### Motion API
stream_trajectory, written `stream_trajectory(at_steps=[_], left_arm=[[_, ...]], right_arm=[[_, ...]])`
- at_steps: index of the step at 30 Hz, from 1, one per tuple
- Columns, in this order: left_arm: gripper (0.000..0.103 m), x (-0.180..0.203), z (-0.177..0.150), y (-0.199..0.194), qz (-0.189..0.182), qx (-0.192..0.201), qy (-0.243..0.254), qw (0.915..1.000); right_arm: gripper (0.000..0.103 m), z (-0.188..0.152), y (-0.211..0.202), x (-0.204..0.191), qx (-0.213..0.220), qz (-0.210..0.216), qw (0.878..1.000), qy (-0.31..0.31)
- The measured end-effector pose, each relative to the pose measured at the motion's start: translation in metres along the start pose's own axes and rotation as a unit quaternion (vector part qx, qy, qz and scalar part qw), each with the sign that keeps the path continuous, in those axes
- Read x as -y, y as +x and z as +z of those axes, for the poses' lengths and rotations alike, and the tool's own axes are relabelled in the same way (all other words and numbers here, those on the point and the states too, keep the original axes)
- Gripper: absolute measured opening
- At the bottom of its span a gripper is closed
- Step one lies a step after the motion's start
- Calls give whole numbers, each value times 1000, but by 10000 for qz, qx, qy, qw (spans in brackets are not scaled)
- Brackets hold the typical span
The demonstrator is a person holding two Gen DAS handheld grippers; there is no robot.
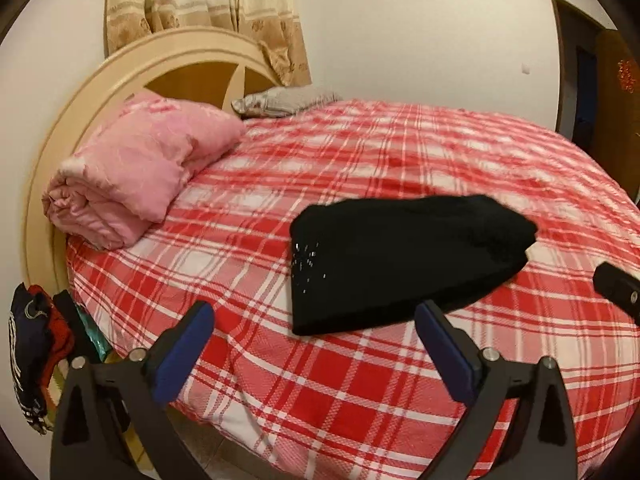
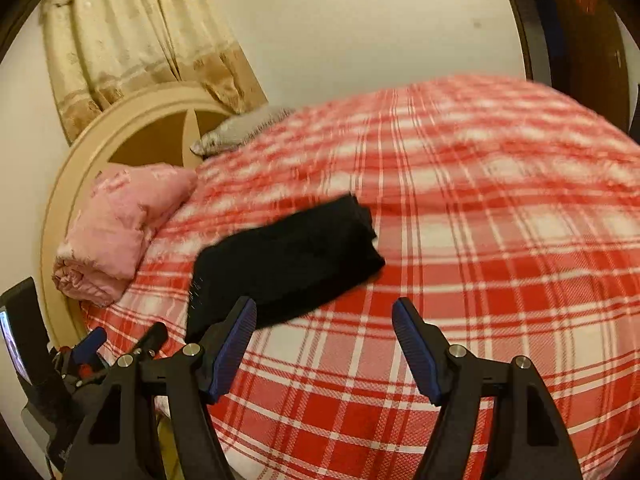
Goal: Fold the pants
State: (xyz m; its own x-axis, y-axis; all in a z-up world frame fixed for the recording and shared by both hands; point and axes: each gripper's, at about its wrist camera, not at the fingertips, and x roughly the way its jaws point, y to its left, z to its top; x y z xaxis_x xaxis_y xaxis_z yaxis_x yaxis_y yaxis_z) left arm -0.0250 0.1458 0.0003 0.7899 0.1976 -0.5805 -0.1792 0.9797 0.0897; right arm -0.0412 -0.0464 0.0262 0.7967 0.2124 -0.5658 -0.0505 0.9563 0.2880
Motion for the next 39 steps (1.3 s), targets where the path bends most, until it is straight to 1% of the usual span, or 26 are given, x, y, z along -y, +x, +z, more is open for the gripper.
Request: stream_trajectory(at_steps=[4,6,8,10,15,18,21,24,30,39], left_arm=[[103,7,3,-18,86,253,153,9995],[103,10,3,-26,42,340,167,9993],[103,10,2,-31,-76,353,110,9993],[103,11,1,-34,-107,370,77,9992],[103,16,-4,-44,-124,461,152,9987],[103,18,-7,-47,-225,449,117,9987],[103,23,-10,-49,-370,411,128,9984],[103,27,-11,-55,-432,448,192,9979],[103,24,-7,-73,-356,747,164,9964],[103,20,-5,-78,-280,812,138,9962]], right_arm=[[72,1,-19,-4,309,-25,9995,-31],[72,2,-27,-3,412,-37,9991,-1],[72,2,-33,-3,489,-61,9988,44],[72,0,-37,-3,524,-77,9986,59],[73,-4,-40,-4,458,-91,9989,34],[73,-7,-44,-4,451,-141,9989,4],[73,-9,-53,-3,539,-197,9984,2],[73,-9,-63,0,670,-243,9975,33],[73,-8,-78,-1,866,-267,9959,70],[73,-9,-87,-9,998,-215,9948,-34]])
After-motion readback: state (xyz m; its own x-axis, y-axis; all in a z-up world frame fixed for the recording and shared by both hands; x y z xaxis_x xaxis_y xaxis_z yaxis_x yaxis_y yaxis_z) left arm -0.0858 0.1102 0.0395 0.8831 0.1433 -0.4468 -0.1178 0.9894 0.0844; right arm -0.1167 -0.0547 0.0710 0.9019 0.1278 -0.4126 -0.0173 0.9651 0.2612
